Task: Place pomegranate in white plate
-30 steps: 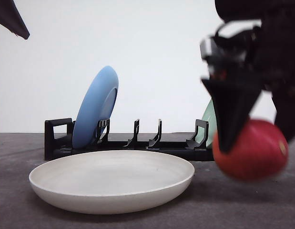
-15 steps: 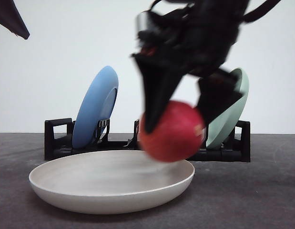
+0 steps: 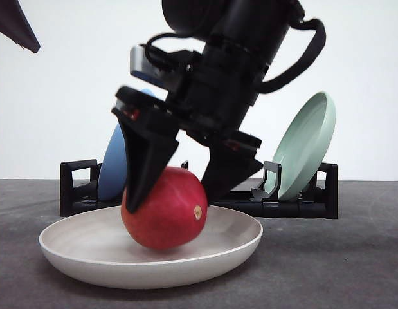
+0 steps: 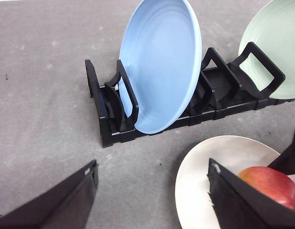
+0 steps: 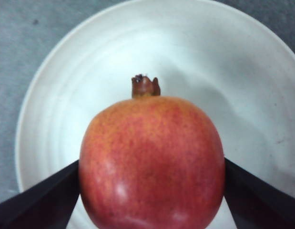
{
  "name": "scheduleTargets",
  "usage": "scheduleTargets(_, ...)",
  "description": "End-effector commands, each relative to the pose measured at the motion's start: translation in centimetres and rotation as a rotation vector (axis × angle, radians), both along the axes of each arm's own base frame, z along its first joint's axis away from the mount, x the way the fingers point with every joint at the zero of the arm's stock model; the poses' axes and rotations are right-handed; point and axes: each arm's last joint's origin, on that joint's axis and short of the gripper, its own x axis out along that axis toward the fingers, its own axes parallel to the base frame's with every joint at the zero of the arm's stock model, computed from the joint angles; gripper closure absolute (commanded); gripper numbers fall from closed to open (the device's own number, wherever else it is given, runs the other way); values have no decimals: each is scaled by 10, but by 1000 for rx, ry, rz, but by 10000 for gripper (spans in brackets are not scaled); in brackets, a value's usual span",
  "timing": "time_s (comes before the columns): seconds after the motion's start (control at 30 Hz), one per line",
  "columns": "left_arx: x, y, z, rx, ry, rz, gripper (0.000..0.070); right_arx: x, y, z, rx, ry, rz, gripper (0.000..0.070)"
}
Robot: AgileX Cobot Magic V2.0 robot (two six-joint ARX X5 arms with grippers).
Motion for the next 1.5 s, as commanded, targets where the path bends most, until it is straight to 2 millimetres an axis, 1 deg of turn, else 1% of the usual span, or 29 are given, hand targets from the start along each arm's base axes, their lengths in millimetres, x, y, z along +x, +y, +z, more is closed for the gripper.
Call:
scheduleTargets(0.0, 1, -1, 1, -6, -4, -1, 266, 1, 8, 0, 7, -11, 18, 145)
scheduleTargets(0.1, 1, -1, 1, -6, -4, -1, 266, 1, 8, 0, 3, -7, 18, 120)
scheduleTargets(0.2, 1, -1, 1, -6, -4, -1, 266, 1, 8, 0, 3, -7, 17, 67)
scheduleTargets(0.37, 1, -1, 1, -6, -5, -1, 266, 2, 8, 1, 11, -14, 17, 3)
scheduleTargets(0.4, 1, -1, 1, -6, -5, -1, 266, 2, 8, 3, 15, -18, 16, 0)
scheduleTargets(0.5, 1, -1, 1, -6, -4, -1, 266, 4, 6, 14, 39, -50, 11, 0)
scheduleTargets(0.63, 1, -1, 1, -6, -5, -1, 266, 0, -2, 34, 56, -152, -8, 0)
scheduleTargets(0.73, 1, -1, 1, -6, -5, -1, 266, -7, -10, 43, 142, -245, -1, 1)
scheduleTargets(0.87, 1, -1, 1, -6, -4, -1, 266, -20, -33, 51, 286, -361, -9, 5)
scheduleTargets(1.03, 1, -1, 1, -6, -4, -1, 266, -33, -71, 55, 375, -372, -56, 6)
scheduleTargets(1.3, 0, 0, -1, -19, 33, 14, 266, -40, -135, 49, 384, -357, -192, 7)
scheduleTargets(1.47, -1, 0, -2, -31, 54, 24, 266, -42, -168, 42, 363, -355, -307, 15)
